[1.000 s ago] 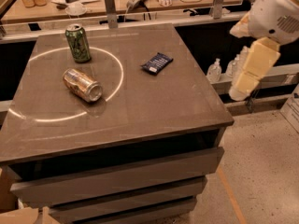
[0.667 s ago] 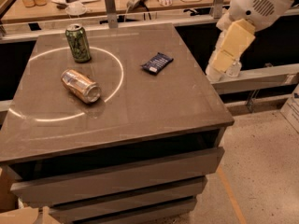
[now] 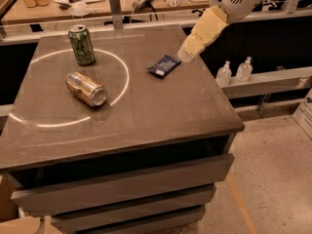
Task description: Place orange can upright
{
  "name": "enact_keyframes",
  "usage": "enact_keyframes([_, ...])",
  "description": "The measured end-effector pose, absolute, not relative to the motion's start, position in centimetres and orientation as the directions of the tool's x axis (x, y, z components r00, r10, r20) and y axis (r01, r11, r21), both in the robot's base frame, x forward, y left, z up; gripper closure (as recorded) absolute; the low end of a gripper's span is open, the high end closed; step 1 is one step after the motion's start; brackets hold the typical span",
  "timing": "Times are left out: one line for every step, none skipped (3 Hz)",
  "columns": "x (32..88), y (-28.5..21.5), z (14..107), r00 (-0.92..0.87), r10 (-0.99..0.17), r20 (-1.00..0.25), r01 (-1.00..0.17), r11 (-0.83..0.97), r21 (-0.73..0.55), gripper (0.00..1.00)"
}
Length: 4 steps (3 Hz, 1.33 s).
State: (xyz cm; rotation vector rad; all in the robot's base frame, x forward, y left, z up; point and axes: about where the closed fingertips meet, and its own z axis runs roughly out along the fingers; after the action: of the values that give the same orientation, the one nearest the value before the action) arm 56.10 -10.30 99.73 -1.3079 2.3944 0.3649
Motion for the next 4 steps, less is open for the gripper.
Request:
enact_keyframes([56.3,-10.1,99.8,-0.487,-0.744,-0.458,-0.847,0.531,0.037,0.00])
enact_keyframes([56.2,-8.6,100.0,-0.466,-0.727,-0.505,-0.855,0.517,0.045,0.00])
enact_keyframes([55.7,-4.3,99.4,-0.452,-0.738,-0.502,-0.869,0.491,0.060,0.00])
enact_keyframes([55.0,0.7,98.2,-0.464,-0.764,-0.448,-0.867,0.495,0.054,0.00])
